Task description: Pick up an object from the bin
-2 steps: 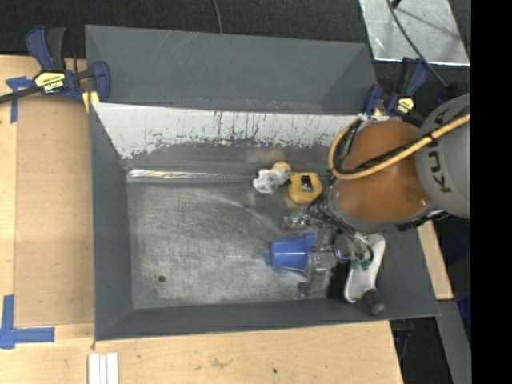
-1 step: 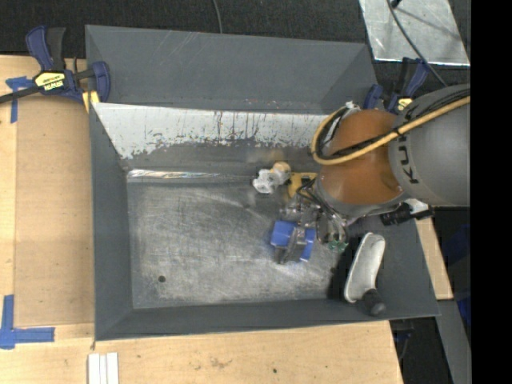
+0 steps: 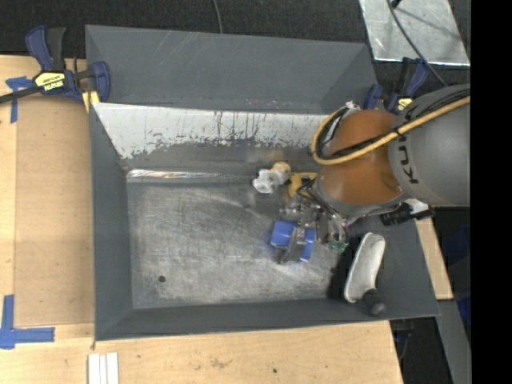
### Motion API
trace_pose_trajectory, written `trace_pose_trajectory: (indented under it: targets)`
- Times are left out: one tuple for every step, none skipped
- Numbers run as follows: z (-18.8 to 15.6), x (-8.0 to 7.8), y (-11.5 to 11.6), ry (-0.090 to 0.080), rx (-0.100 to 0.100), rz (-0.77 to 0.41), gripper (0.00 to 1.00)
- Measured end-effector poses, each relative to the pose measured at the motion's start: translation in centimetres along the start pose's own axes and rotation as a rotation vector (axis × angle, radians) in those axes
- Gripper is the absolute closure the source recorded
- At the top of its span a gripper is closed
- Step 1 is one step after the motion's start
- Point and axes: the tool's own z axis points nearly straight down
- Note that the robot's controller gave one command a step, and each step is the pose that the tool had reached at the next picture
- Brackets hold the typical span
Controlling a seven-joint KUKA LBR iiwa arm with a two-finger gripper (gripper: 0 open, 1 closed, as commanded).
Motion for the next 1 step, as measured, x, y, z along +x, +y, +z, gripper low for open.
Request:
trace_pose_trajectory:
  targets:
    - [-15.11,-0.99,-1.31,0.016,0.002,-0.038,1.00]
